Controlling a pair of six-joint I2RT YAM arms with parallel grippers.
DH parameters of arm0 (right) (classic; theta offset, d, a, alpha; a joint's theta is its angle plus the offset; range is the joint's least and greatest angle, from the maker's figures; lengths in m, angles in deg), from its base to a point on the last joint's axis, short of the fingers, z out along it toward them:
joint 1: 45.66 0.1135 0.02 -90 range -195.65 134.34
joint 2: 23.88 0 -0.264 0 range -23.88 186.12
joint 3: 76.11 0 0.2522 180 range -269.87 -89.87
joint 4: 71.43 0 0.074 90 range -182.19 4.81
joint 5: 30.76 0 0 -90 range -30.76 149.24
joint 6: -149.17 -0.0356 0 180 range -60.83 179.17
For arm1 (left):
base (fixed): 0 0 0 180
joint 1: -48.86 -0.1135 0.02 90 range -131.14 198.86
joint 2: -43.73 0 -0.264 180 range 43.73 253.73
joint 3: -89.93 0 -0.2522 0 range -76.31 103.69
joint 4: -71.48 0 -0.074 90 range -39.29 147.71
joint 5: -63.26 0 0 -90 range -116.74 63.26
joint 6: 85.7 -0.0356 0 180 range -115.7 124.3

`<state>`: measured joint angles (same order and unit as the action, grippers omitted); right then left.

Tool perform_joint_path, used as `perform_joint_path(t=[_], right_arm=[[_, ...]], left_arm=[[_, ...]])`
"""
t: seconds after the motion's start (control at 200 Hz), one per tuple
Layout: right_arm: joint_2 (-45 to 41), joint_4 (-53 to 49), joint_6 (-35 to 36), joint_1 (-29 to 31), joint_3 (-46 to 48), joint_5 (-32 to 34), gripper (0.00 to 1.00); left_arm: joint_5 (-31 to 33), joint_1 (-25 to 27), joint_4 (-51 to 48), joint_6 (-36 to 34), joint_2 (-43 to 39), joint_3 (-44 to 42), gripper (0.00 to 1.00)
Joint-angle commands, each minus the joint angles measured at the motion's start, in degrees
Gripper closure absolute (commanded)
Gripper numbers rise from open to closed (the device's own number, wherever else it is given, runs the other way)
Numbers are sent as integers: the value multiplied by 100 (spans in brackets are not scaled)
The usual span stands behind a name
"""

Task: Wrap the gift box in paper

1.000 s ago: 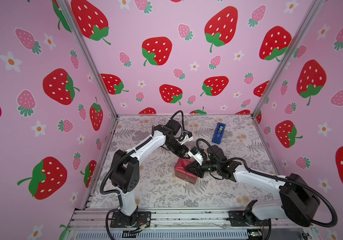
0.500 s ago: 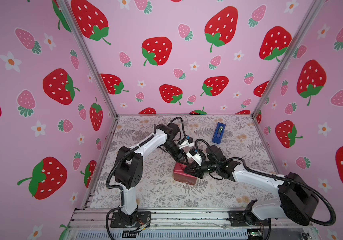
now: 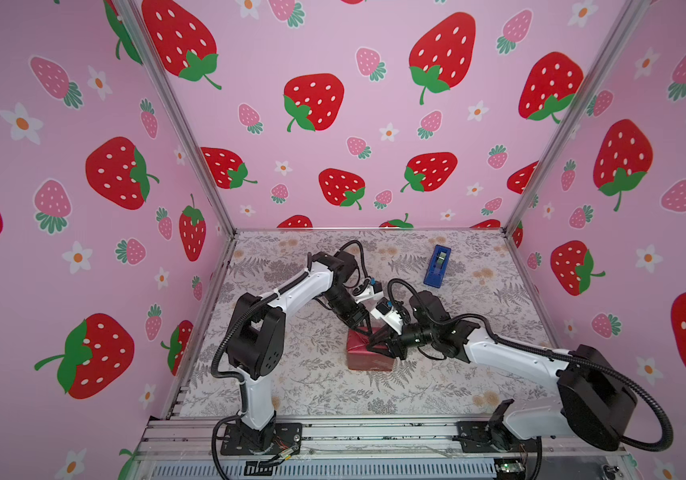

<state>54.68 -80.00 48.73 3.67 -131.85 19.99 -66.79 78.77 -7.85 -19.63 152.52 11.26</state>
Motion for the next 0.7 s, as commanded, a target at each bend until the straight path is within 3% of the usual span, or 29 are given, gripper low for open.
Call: perform_joint_path(t=[0.0, 0.155, 0.485, 0.66, 0.695], right_arm=[[-181, -1027, 38, 0, -52, 321, 59], [-919, -1220, -745, 7, -294, 688, 54], [-1974, -1071, -4838, 471, 203, 1639, 55], [-2101, 324, -6447, 1022, 1049, 1659, 49], [-2099, 605, -6704, 1094, 1235, 1705, 44]], left_arm=[[776, 108, -305, 120, 23, -273, 53], [832, 131, -203, 241, -116, -466, 52], [824, 116, -36, 423, -245, -662, 52], [871, 115, -1, 483, -271, -700, 52], [904, 117, 9, 493, -271, -701, 52]])
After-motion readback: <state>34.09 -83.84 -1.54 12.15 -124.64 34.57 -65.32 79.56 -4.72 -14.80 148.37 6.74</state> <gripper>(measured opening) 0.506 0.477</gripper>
